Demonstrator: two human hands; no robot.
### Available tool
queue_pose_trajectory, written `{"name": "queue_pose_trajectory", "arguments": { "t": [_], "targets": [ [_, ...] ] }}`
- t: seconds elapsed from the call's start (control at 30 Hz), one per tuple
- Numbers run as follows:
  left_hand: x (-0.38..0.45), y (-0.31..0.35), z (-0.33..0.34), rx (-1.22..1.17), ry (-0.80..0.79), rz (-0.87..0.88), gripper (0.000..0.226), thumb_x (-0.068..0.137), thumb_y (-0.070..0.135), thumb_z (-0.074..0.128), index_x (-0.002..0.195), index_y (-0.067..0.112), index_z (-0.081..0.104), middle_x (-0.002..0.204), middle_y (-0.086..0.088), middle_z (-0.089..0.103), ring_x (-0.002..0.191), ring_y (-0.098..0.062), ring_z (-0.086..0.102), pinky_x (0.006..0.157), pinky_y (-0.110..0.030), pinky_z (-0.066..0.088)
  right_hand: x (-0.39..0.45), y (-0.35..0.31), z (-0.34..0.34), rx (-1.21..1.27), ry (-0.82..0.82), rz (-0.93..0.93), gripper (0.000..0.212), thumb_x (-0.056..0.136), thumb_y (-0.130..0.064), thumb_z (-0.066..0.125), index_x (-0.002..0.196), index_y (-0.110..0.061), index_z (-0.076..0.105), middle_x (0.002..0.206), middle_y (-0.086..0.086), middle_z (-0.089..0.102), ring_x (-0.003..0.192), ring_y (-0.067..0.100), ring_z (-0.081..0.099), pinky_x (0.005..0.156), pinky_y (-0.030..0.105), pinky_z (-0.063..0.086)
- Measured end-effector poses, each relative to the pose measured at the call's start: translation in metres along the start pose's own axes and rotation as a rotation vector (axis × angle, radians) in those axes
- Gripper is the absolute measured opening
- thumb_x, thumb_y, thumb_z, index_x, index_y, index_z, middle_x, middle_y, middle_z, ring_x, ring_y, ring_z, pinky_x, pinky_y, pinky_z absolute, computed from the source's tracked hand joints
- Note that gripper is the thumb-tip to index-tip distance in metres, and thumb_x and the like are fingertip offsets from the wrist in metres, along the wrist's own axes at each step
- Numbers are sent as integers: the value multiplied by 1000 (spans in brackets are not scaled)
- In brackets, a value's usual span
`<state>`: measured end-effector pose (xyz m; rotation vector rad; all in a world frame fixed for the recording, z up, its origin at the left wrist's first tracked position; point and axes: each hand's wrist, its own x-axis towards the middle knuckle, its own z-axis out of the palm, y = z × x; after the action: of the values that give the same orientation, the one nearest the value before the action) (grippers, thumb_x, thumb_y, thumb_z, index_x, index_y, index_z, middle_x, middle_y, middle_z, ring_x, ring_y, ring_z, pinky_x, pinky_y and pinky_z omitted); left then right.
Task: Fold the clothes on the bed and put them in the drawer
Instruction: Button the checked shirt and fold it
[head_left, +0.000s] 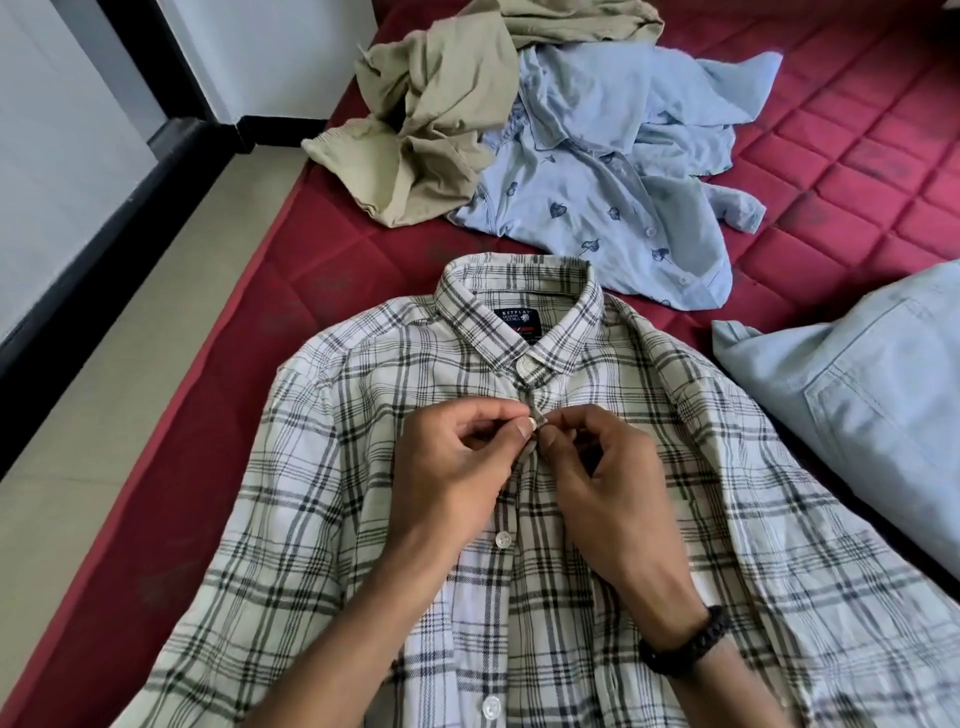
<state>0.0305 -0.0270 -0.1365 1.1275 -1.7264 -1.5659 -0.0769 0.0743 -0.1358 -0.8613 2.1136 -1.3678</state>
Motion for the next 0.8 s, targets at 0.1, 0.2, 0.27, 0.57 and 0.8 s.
{"name": "queue_pose_trajectory", "arguments": {
  "t": [0.1,0.2,0.27,0.57,0.8],
  "targets": [
    [1,0,1,-14,-2,-4,11,87,17,82,95,24,81,89,11,79,78,-5,73,72,-26,58,1,1,0,85,-3,17,5,100,-20,66,97,-23,70,78,-1,70,59,5,57,49,26,46],
    [1,-1,4,-15,15,-1,11,86,17,82,96,23,81,87,10,79,72,-5,72,64,-22,56,2,0,-2,170,-21,45,5,98,-20,69,96,-22,73,82,0,74,71,27,68,64,49,59],
    [0,-2,5,-19,26,0,11,86,17,82,96,22,81,87,9,79,69,-6,72,58,-20,55,2,0,-3,209,-34,51,5,98,-20,70,97,-22,74,84,2,75,81,37,69,72,59,58],
    [-6,2,2,94,-4,-24,16,90,23,78,106,22,78,92,5,79,60,-11,72,54,-28,58,1,-1,-11,289,-69,88,8,93,-27,75,94,-20,77,84,3,76,75,27,70,68,41,58],
    [-7,6,0,52,-15,-49,22,84,39,83,97,21,80,84,5,79,75,-10,76,66,-35,64,-4,-2,2,165,23,15,7,87,-18,82,91,-17,76,78,-4,77,69,10,73,62,22,58]
  ]
}}
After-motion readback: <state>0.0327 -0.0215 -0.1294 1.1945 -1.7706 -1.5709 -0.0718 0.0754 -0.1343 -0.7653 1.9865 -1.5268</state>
